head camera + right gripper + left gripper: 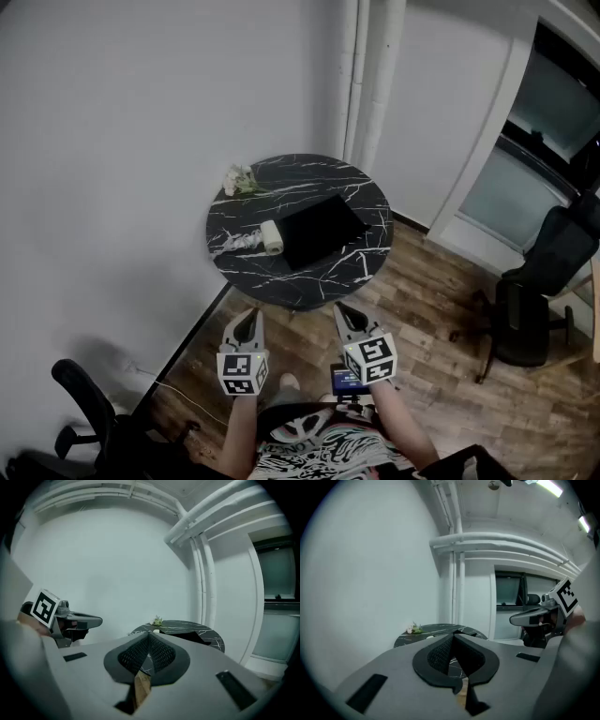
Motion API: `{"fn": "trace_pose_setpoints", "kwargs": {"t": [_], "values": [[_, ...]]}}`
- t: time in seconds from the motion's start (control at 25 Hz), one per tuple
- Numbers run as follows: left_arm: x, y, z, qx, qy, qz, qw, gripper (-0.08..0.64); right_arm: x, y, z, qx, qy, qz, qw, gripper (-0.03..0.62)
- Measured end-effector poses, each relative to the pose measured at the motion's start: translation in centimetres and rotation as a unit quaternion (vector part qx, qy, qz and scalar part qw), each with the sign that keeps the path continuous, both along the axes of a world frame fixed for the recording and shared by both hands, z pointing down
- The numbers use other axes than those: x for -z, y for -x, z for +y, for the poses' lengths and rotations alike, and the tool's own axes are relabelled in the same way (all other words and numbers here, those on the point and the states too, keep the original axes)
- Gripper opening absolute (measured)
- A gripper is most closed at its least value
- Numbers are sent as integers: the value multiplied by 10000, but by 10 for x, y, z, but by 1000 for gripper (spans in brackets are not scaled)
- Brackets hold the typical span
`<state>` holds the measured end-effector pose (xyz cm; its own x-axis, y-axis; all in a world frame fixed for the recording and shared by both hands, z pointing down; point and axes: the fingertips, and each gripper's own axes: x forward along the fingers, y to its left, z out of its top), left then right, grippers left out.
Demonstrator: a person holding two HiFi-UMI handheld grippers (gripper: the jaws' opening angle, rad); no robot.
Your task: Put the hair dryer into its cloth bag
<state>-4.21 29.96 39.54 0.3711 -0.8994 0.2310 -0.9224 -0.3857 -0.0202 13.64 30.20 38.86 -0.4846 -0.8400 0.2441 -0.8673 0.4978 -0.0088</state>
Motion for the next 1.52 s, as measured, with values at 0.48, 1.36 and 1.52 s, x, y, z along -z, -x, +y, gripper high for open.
{"fn": "trace_pose_setpoints", "kwargs": {"t": [0.48,1.36,1.52], "values": [[2,-3,10,92,-65,-169,9998,14,4,-1,9,66,-60,40,10000,18],[-19,7,-57,243,81,-135,9996,14,-34,-2,-64,88,159,220,9996,20],[-28,17,-114,179,131,-82,9997,14,-44,8,-115,58,339,258,9991,20]]}}
